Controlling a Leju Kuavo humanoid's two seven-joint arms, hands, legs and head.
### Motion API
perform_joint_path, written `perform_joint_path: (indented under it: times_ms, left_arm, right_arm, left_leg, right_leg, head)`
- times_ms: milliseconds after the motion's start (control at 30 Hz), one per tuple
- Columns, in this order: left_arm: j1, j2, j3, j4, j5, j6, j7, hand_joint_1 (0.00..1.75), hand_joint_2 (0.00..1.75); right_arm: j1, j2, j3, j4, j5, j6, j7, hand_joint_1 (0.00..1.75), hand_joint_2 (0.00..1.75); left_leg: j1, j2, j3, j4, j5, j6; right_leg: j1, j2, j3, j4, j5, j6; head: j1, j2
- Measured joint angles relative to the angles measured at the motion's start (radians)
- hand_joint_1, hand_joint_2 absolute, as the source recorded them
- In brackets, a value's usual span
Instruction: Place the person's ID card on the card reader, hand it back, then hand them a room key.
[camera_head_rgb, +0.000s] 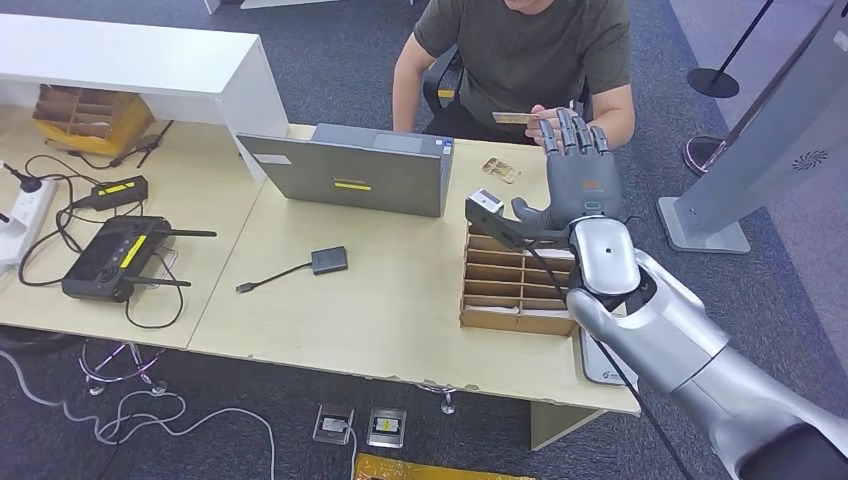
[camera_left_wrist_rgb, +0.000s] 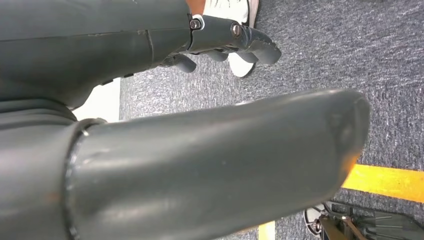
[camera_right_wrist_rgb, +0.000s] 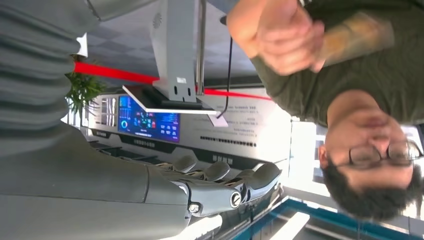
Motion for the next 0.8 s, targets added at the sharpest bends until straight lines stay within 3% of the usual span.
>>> perform_joint_path:
  times_ms: [167, 267, 500, 800]
  left_arm:
    - [0.001, 0.000, 0.000, 0.000, -0.006, -0.006, -0.002, 0.00, 0.00]
    - [0.003, 0.000, 0.000, 0.000, -0.010, -0.012, -0.002, 0.00, 0.00]
    - [0.004, 0.004, 0.000, 0.001, -0.016, -0.016, -0.002, 0.00, 0.00]
    - [0.003, 0.013, -0.001, 0.002, -0.016, -0.025, -0.002, 0.00, 0.00]
  right_arm:
    - [0.041, -0.037, -0.018, -0.026, 0.029, -0.092, -0.043, 0.00, 0.00]
    - [0.088, -0.074, -0.058, -0.067, -0.005, -0.096, -0.055, 0.00, 0.00]
    - [0.152, -0.179, -0.179, -0.153, -0.099, -0.041, -0.023, 0.00, 0.00]
    - [0.287, -0.394, -0.419, -0.280, -0.285, 0.101, 0.104, 0.00, 0.00]
  left_leg:
    - [0.000, 0.000, 0.001, 0.000, 0.000, 0.000]
    - [0.000, 0.000, 0.001, 0.000, 0.000, 0.000]
    - [0.000, 0.000, 0.001, 0.001, 0.000, 0.000]
    - [0.000, -0.005, 0.000, 0.002, -0.001, 0.001]
  right_leg:
    - [0.000, 0.000, 0.000, 0.000, 0.000, 0.000]
    - [0.000, 0.000, 0.000, 0.000, 0.000, 0.000]
    - [0.000, 0.000, 0.000, -0.001, 0.000, 0.000]
    - [0.000, -0.005, 0.001, -0.002, 0.000, 0.000]
  head:
    - [0.000, 0.000]
    - [0.000, 0.000]
    - [0.000, 0.000]
    - [0.000, 0.000]
